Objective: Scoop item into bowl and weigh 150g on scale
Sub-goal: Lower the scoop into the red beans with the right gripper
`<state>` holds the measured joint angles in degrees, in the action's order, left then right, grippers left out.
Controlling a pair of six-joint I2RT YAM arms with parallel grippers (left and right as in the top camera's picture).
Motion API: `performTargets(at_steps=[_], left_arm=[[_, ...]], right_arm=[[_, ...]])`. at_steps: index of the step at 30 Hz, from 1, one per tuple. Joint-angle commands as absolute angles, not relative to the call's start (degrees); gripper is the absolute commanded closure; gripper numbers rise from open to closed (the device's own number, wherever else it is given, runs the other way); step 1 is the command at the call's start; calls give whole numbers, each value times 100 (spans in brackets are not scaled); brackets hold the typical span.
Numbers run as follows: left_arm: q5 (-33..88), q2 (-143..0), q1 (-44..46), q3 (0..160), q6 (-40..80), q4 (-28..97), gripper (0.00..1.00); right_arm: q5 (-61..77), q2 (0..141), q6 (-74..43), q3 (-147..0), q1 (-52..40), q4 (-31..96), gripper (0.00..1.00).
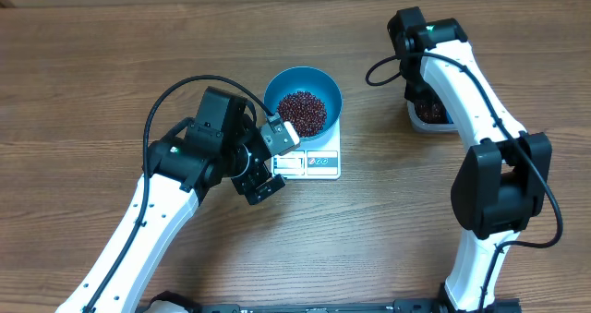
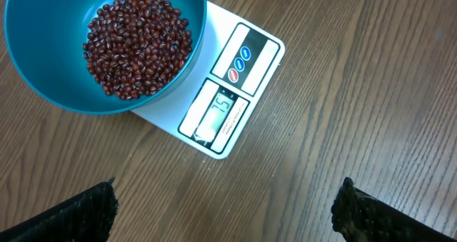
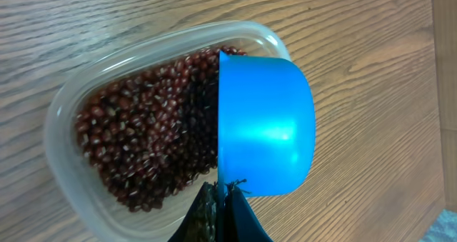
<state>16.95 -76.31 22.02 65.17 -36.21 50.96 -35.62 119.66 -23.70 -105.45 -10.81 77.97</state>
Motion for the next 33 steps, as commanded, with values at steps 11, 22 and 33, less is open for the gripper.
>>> performTargets(at_steps=[11, 22, 33], left_arm=[[1741, -7662, 2187, 6486, -3730, 5074, 1], [1741, -7662, 2187, 6486, -3728, 5074, 0], [1741, -7662, 2187, 6486, -3728, 5074, 0]], right_arm=[[-3581, 11966, -2377, -9841, -1022, 7376, 96], [-2611, 11966, -2204, -9819, -1022, 7179, 96], [-2023, 11966, -2097, -9821, -1022, 7076, 96]])
